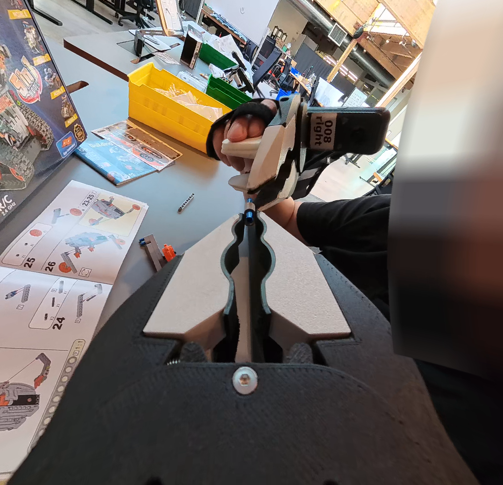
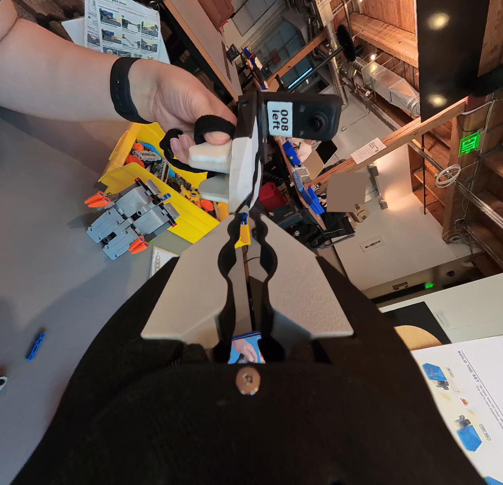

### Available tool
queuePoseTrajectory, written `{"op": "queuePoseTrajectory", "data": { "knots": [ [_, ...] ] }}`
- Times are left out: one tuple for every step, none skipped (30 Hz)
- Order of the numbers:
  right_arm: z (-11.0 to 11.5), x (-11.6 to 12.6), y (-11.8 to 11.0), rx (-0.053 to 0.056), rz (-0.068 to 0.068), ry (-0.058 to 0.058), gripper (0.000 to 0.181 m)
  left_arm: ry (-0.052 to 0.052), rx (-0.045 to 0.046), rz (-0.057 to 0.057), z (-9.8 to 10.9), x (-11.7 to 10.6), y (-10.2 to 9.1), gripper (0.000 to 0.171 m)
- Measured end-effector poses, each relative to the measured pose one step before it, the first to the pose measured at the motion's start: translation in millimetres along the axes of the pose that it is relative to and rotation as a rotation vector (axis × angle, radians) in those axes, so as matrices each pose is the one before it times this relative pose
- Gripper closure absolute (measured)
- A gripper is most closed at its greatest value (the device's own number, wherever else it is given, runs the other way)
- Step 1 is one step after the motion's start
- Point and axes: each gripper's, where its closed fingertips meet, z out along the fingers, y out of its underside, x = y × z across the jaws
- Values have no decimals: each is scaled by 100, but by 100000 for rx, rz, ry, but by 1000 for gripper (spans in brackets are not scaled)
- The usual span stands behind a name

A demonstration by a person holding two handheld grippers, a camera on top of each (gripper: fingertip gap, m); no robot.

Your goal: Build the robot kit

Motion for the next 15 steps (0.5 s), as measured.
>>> {"op": "queuePoseTrajectory", "data": {
  "knots": [
    [-38, -160, 63, -979, 861, -1612, 172, 355, -22, -699, -3, -3, 15, 166],
    [-1, -174, 114, -865, 551, -1356, 171, 543, 117, -513, 3, 35, -2, 166],
    [46, -132, 127, -761, 25, -713, 171, 484, 12, -39, 21, 60, 1, 166],
    [68, 5, 34, -151, -475, 440, 172, 24, -514, 147, 62, 12, 89, 166],
    [70, -49, -28, 274, -421, 131, 175, 6, -1187, 168, 116, 40, 194, 166],
    [67, -280, -5, -163, -178, -1498, 178, -45, -988, 7, 66, 16, 160, 166],
    [-34, -16, -35, -22, -1033, 239, 178, 609, -62, -172, -1, 87, 25, 166],
    [-51, -35, -139, 839, -787, -29, 178, 1244, -34, -668, -11, 149, 10, 166],
    [-23, -28, -34, 187, 1162, -694, 178, 1192, -284, -1011, -36, 144, 44, 165],
    [-47, 57, 15, 263, 1990, -506, 179, 725, 245, -1359, -190, 111, -96, 158],
    [-94, 133, 62, 509, 1872, -141, 178, 317, 1445, -1057, -413, 128, -350, 145],
    [-131, 194, 108, 529, 1748, 141, 178, -538, 2191, -441, -639, 101, -483, 138],
    [-126, 160, 136, 338, 1740, -198, 179, -1928, 3299, 736, -817, -16, -631, 136],
    [-94, 52, 163, 35, 1739, -721, 178, -3299, 4255, 1755, -886, -149, -753, 136],
    [-38, -85, 166, -236, 1812, -1409, 178, -4744, 4204, 1900, -887, -373, -765, 137]
  ]
}}
